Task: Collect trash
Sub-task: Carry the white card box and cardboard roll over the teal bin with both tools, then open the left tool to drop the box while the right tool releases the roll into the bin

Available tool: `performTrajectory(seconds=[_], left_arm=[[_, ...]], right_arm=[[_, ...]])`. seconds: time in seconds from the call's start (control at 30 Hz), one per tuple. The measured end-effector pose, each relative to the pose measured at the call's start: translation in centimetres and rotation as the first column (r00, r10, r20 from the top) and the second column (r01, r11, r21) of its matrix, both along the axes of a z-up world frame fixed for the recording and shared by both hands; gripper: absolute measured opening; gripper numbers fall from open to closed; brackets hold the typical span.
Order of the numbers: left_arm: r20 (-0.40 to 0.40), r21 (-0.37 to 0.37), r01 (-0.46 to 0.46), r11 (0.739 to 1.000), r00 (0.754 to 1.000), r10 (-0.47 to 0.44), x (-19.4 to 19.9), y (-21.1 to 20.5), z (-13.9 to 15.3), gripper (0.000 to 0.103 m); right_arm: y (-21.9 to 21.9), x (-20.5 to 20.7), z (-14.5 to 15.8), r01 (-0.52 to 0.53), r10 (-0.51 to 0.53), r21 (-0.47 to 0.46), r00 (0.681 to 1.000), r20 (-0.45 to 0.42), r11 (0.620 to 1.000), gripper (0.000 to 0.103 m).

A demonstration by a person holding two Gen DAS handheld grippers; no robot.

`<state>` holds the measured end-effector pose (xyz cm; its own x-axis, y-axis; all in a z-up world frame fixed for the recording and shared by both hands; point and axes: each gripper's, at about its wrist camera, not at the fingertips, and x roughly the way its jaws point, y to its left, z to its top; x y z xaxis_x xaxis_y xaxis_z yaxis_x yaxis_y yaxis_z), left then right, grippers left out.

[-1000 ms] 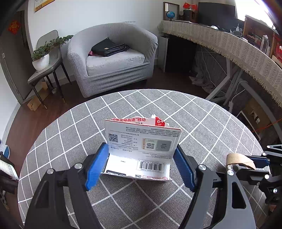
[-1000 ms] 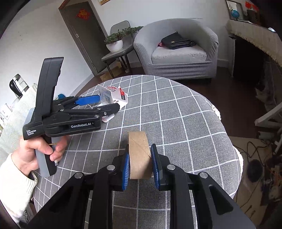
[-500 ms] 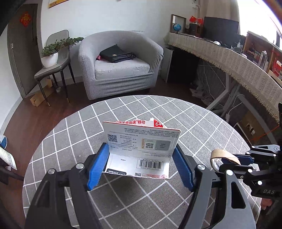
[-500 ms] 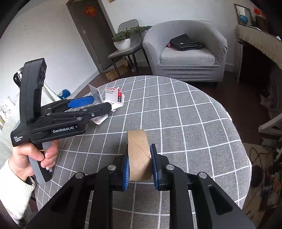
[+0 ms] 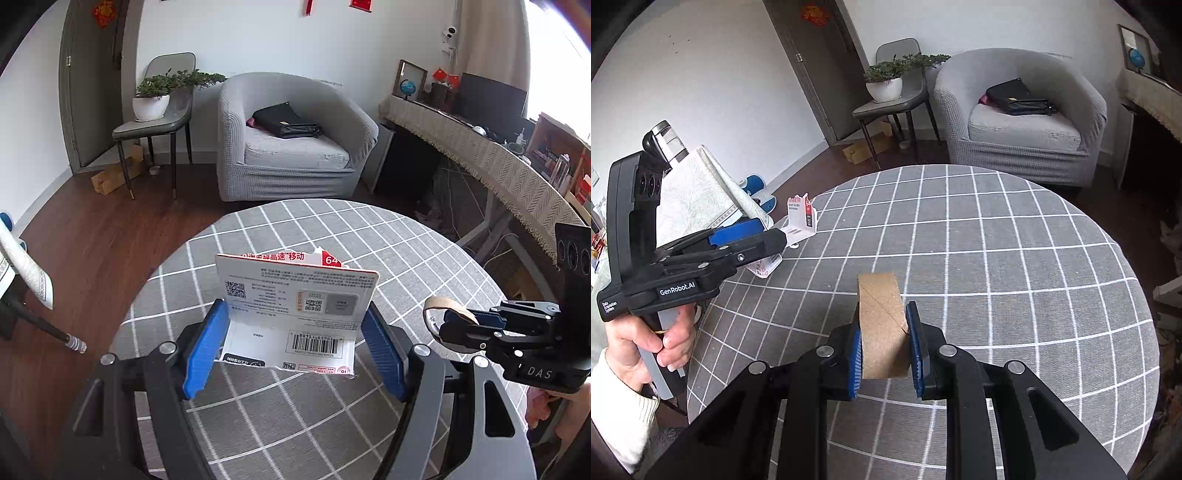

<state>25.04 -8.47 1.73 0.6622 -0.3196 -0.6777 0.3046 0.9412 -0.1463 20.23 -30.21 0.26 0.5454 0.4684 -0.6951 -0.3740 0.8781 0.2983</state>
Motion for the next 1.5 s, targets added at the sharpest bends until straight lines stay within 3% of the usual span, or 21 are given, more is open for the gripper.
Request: performTrajectory(seconds=[0.47, 0.7, 1.17, 1.5], left_arm=[[0.005, 0.01, -0.167, 0.986, 0.986, 0.167, -4.6, 12.8, 1.4, 0.075], [-0.028, 0.0, -0.243, 0.97, 0.97, 0.243, -7.0, 18.4, 0.3, 0.075], [-0.16, -0.003, -0.378, 0.926, 0.914, 0.373, -11.4, 28.4, -7.5, 0.075], [-0.304, 0.113, -0.401, 0.909, 0.857, 0.416, -12.2, 31.9, -14.2, 0.075]], right_arm=[[10.5, 0.9, 1.3, -0.152, 0.152, 0.015, 0.988, 0.007, 0.988, 0.021], [16.0, 0.8, 1.3, -0.229, 0.229, 0.017, 0.973, 0.002, 0.973, 0.021], [27.8, -0.6, 0.4, -0.393, 0.393, 0.01, 0.919, -0.024, 0.92, 0.021], [34.2, -1.0, -1.8, -0.427, 0.426, 0.006, 0.901, -0.078, 0.904, 0.021]])
